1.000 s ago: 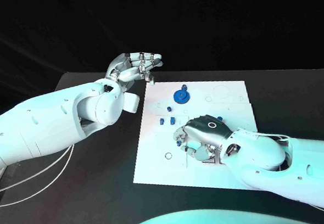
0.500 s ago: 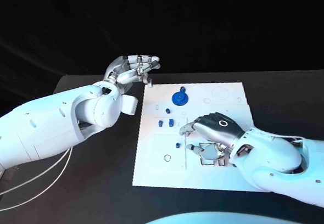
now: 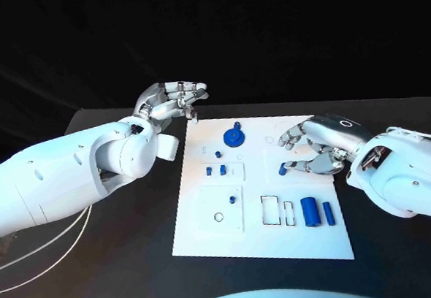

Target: Assemble the parts on the task board

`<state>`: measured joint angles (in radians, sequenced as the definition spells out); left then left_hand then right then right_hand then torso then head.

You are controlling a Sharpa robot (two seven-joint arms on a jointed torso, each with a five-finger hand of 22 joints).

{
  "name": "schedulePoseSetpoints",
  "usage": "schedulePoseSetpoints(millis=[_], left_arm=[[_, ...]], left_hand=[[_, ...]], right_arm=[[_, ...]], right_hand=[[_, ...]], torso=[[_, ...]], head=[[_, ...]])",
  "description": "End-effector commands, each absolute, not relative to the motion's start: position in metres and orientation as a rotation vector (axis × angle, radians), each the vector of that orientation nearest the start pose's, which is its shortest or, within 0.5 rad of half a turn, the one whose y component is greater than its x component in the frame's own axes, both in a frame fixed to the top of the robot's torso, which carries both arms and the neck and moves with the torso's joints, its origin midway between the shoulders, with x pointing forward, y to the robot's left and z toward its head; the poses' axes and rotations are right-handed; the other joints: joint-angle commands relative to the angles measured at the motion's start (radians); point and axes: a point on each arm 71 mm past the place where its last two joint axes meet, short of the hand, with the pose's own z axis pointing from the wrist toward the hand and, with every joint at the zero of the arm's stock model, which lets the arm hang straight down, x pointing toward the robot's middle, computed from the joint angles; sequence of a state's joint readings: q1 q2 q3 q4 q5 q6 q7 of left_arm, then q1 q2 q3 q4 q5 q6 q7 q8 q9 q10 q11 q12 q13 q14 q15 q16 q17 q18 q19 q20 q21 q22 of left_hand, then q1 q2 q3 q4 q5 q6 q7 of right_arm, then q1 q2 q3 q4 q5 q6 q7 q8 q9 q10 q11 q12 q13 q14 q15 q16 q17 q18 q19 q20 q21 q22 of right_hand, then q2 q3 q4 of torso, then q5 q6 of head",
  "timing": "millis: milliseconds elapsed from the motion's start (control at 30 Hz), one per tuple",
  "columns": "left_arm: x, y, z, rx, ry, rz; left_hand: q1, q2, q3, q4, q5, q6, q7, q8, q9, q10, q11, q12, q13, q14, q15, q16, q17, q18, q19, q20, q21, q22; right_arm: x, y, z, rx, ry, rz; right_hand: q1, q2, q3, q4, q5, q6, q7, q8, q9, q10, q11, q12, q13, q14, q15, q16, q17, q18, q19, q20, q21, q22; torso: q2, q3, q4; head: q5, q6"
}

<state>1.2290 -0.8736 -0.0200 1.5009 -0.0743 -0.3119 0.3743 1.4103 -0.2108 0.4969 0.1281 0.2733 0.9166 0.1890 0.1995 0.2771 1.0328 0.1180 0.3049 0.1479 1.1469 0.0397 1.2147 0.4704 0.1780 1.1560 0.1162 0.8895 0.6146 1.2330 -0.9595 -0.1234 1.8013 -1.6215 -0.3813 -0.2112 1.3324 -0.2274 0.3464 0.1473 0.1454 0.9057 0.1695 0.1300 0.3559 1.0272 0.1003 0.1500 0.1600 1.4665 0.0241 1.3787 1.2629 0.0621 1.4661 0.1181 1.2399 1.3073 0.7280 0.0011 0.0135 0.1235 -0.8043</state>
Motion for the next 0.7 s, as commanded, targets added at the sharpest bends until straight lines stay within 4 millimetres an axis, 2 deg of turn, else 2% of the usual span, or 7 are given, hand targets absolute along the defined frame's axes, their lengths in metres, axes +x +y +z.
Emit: schedulePoseSetpoints(millis=[33, 167, 367, 500, 700], left_arm=[[0.501, 0.229, -0.157, -1.025, 1.390, -1.522], [0.501, 0.229, -0.157, -1.026, 1.391, -1.520], [0.501, 0.230, -0.158, -1.027, 1.391, -1.517], [0.501, 0.230, -0.158, -1.027, 1.392, -1.517], [0.501, 0.230, -0.158, -1.028, 1.393, -1.517]], left_hand=[[-0.008, 0.000, 0.002, -0.001, -0.004, -0.005, 0.000, 0.006, 0.001, -0.007, 0.001, 0.002, 0.001, -0.007, -0.003, -0.003, -0.001, 0.005, -0.006, 0.004, -0.005, 0.001], [-0.008, 0.000, 0.002, -0.001, -0.004, -0.005, 0.000, 0.006, 0.001, -0.007, 0.001, 0.002, 0.001, -0.007, -0.003, -0.003, -0.001, 0.005, -0.006, 0.004, -0.005, 0.001], [-0.008, 0.000, 0.002, -0.002, -0.004, -0.006, 0.000, 0.007, 0.001, -0.008, 0.001, 0.003, 0.002, -0.007, -0.002, -0.002, 0.000, 0.004, -0.006, 0.004, -0.004, 0.002], [-0.008, 0.000, 0.002, -0.002, -0.004, -0.006, 0.000, 0.007, 0.001, -0.008, 0.001, 0.003, 0.002, -0.007, -0.002, -0.002, 0.000, 0.004, -0.006, 0.004, -0.004, 0.002], [-0.009, 0.000, 0.002, -0.001, -0.004, -0.006, 0.000, 0.007, 0.001, -0.009, 0.001, 0.004, 0.002, -0.007, -0.002, -0.002, 0.000, 0.004, -0.006, 0.004, -0.004, 0.002]], right_arm=[[0.423, -0.180, -0.177, -0.349, 1.703, 0.660], [0.425, -0.182, -0.179, -0.395, 1.718, 0.622], [0.426, -0.181, -0.183, -0.427, 1.746, 0.603], [0.427, -0.175, -0.186, -0.431, 1.749, 0.610], [0.430, -0.169, -0.191, -0.434, 1.762, 0.614]], right_hand=[[0.026, 0.004, -0.028, 0.005, 0.003, 0.002, -0.006, 0.000, -0.003, -0.010, 0.000, 0.009, -0.005, 0.034, -0.010, -0.001, -0.001, 0.005, 0.008, -0.007, -0.001, 0.097], [0.046, 0.009, -0.051, 0.012, 0.005, 0.004, -0.011, 0.001, -0.005, -0.015, -0.002, 0.014, -0.009, 0.036, -0.010, 0.002, 0.002, 0.005, 0.008, -0.009, -0.003, 0.096], [0.059, 0.017, -0.058, 0.019, 0.005, 0.011, -0.015, 0.005, -0.006, -0.010, -0.005, 0.022, -0.012, 0.035, -0.013, -0.001, -0.003, 0.006, 0.008, -0.010, -0.008, 0.094], [0.071, 0.029, -0.055, 0.027, 0.007, 0.019, -0.018, 0.009, -0.008, 0.002, -0.008, 0.032, -0.014, 0.037, -0.015, 0.002, 0.000, 0.006, 0.010, -0.012, -0.005, 0.095], [0.075, 0.040, -0.039, 0.044, 0.010, 0.030, -0.016, 0.012, -0.012, 0.027, -0.010, 0.043, -0.017, 0.038, -0.018, 0.002, -0.001, 0.002, 0.018, -0.014, 0.012, 0.104]], torso=[[-0.001, 0.0002, -0.0019], [0.000, -0.0010, -0.0009], [0.001, -0.0017, -0.0017], [0.002, -0.0006, -0.0023], [0.001, -0.0004, -0.0004]], head=[[-0.009, 0.003], [-0.019, 0.006], [-0.021, 0.007], [-0.020, 0.006], [-0.018, 0.003]])
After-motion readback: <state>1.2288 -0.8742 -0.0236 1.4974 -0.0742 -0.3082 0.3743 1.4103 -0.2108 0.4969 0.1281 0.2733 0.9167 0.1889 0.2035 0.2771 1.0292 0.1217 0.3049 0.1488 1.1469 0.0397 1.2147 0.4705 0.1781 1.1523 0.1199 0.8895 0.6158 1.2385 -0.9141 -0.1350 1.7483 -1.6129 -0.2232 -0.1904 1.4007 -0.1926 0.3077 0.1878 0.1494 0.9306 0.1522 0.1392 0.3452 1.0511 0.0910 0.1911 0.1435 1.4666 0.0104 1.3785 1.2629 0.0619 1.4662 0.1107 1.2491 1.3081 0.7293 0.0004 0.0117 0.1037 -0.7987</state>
